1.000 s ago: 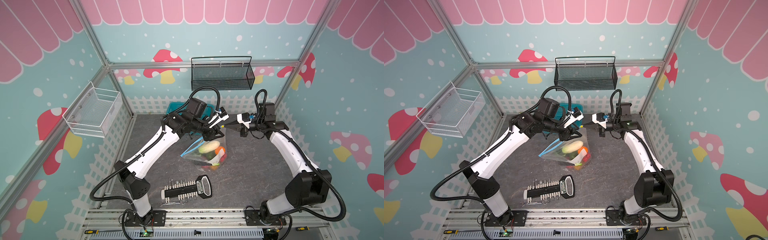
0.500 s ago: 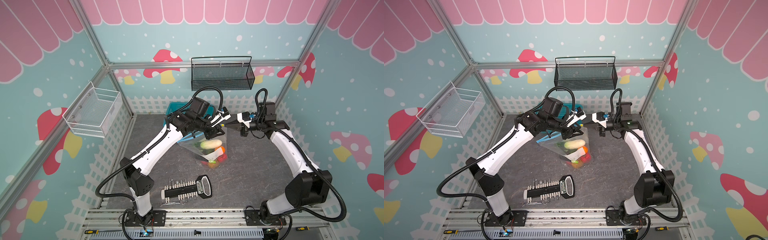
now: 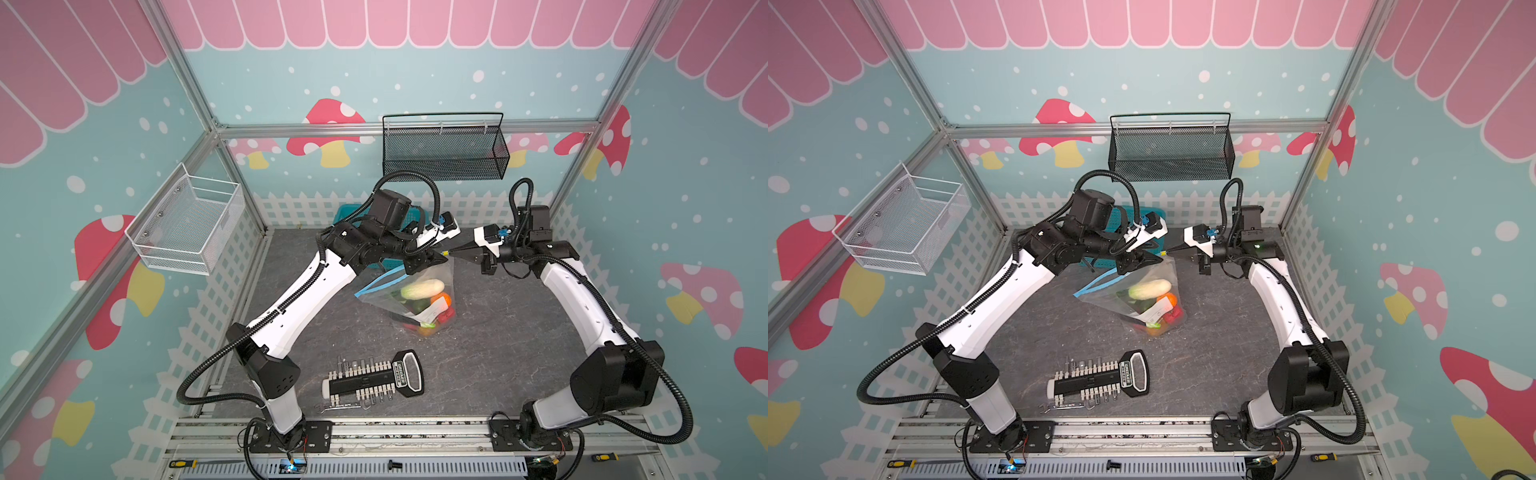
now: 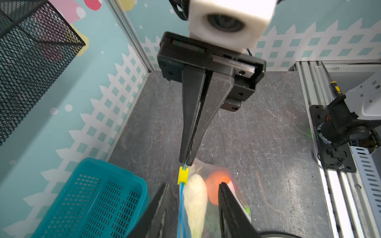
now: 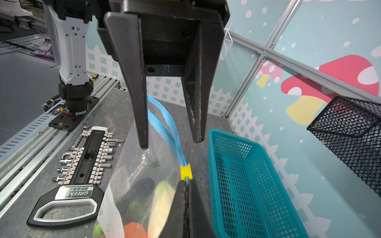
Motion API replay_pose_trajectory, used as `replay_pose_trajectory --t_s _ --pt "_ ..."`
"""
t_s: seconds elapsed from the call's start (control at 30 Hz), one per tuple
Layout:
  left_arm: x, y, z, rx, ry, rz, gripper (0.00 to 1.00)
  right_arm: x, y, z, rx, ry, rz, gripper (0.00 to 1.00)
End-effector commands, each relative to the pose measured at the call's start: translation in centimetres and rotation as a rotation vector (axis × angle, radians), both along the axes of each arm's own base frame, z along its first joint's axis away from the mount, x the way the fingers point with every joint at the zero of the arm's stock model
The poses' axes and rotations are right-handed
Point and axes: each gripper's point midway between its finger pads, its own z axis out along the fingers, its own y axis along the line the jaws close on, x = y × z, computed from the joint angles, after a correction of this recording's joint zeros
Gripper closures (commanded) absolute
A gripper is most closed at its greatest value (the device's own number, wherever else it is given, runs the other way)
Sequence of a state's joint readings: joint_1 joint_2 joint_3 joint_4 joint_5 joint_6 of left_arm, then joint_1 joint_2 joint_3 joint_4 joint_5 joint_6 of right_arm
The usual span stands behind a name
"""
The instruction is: Place the food in the zip-top bag and seal the zipper
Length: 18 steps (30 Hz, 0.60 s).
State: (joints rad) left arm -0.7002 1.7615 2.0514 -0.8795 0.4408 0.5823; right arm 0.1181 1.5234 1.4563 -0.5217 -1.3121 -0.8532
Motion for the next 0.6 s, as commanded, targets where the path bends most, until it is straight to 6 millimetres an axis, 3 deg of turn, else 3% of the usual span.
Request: replay_pose_trajectory --t_s 0.0,0.13,0.57 --pt "0.0 -0.4 0.6 -0.009 -0.06 -0.059 0.6 -1.2 0.2 1.9 0.027 -0.056 0.048 1.0" --pt "0.6 -0.9 0.0 -0.006 -0.048 -0.064 0.6 -1.5 0.2 2.1 0.022 -0.063 0.045 1.0" --pt "1.2 -1.3 -0.9 0.009 -0.026 -0.042 0.74 -1.6 0.2 2.8 0.025 -0.07 0.044 1.0"
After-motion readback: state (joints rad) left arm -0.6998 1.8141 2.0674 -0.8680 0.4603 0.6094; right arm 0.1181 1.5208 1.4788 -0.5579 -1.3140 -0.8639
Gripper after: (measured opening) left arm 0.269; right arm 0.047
